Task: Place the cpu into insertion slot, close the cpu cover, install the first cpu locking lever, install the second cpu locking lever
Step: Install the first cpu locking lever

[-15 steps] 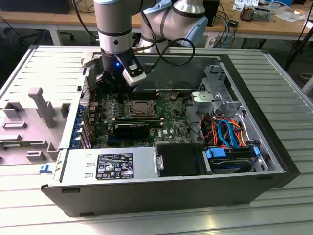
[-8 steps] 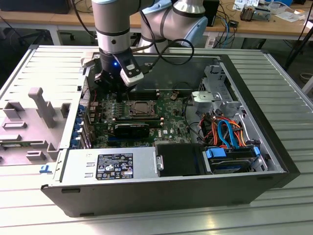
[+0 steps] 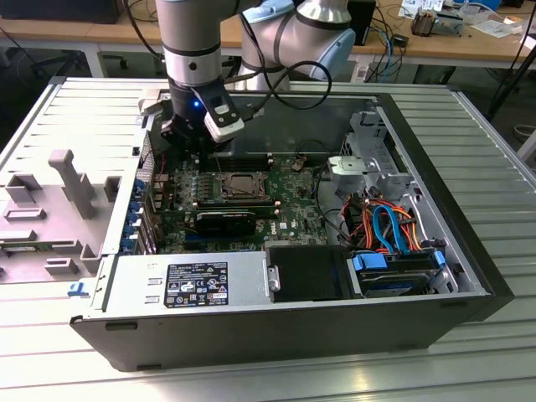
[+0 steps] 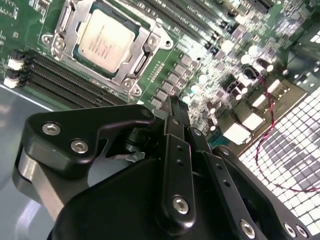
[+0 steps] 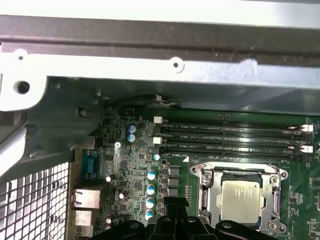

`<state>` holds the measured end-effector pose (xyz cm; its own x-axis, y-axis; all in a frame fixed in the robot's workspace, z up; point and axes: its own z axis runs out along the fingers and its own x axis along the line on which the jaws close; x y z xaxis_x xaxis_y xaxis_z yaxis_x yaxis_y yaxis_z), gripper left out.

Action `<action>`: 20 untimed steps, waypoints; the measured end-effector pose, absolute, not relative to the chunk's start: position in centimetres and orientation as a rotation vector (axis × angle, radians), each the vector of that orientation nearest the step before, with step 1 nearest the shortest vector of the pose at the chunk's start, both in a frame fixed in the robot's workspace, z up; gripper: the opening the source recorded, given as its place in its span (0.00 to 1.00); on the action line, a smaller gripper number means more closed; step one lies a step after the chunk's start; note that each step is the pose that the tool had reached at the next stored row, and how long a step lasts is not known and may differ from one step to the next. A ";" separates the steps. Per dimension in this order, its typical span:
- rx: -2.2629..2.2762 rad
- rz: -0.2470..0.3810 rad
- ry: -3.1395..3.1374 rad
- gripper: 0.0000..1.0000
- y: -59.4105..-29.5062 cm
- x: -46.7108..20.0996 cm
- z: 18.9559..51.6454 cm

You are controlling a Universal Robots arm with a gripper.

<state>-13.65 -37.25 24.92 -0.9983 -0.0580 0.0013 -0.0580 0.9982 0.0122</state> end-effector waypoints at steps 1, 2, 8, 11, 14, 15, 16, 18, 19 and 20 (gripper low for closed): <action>0.091 -0.019 -3.139 0.11 -37.0 -13.7 24.9; 0.091 -0.019 -3.139 0.11 -36.7 -13.7 25.0; 0.091 -0.019 -3.139 0.11 -35.3 -13.8 25.0; 0.091 -0.022 -3.139 0.11 -34.9 -13.8 26.0; 0.102 -0.029 -3.138 0.11 -34.1 -13.6 26.1; 0.102 -0.029 -3.138 0.11 -34.1 -13.6 26.1; 0.102 -0.029 -3.138 0.11 -34.1 -13.6 26.1; 0.102 -0.030 -3.138 0.11 -34.1 -13.6 26.1; 0.102 -0.029 -3.138 0.11 -34.1 -13.6 26.1; 0.102 -0.029 -3.138 0.11 -34.1 -13.5 26.1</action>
